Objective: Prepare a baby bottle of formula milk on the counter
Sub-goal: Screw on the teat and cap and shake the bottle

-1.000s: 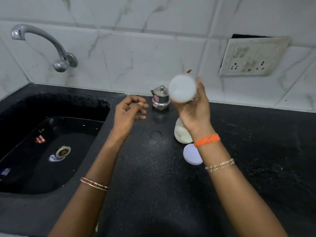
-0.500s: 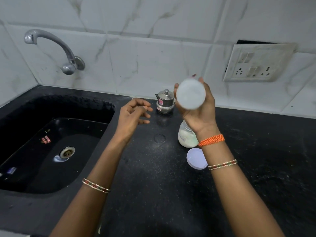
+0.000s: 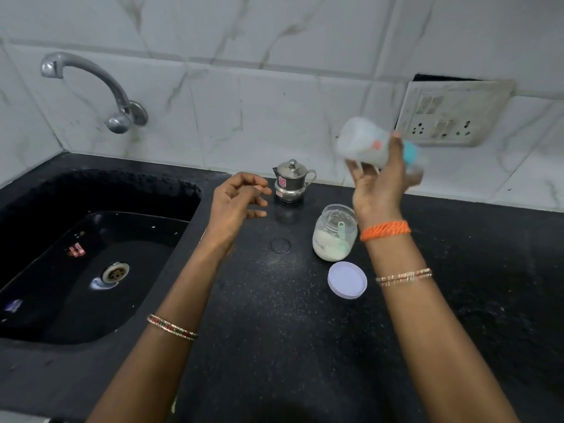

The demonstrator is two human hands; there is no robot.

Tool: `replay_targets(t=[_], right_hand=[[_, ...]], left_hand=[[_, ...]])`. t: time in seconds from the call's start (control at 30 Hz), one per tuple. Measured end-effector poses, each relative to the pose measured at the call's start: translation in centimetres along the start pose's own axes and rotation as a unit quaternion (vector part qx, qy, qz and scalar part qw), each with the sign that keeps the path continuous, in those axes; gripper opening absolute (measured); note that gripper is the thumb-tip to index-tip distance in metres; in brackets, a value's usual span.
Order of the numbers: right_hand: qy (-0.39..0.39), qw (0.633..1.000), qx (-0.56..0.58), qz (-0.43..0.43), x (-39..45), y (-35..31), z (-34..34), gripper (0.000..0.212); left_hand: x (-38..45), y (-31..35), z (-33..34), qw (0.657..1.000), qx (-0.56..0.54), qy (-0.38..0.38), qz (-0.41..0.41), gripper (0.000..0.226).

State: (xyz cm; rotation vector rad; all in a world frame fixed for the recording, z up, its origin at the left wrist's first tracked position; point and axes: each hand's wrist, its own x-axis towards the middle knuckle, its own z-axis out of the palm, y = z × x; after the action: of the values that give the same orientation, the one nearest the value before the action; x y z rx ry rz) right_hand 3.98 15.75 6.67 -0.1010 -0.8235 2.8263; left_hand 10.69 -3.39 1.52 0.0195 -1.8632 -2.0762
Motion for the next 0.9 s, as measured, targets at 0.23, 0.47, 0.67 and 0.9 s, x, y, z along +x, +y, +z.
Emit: replay_targets(t=[0.23,0.47,0.67,0.9], right_hand=[[-0.142,0.979,-0.12,-0.083,-2.0,0.3,-0.1,0.076],[-0.282,0.901,-0.326,-0.044,-4.8,2.3,-1.9,0.082],[-0.27,0.913,-0.302,-0.035,-4.7,2.0,-2.9,0.075],[-0.341,0.889,-0.305,0.01,-4.0,1.5,-3.4,0.078]], left_hand=[[0.3,0.3,-0.3,1.0,-0.012,-0.007,0.014,0.023],[-0.3,-0.3,-0.7,1.0,-0.01,-0.002,-0.021,0.022],[-1.3,-0.7,-0.5,0.982,0.037,-0.082,-0.165,0.026],[-1.8,-0.6,0.9,0.889,-0.205,-0.252,-0.322,0.048]])
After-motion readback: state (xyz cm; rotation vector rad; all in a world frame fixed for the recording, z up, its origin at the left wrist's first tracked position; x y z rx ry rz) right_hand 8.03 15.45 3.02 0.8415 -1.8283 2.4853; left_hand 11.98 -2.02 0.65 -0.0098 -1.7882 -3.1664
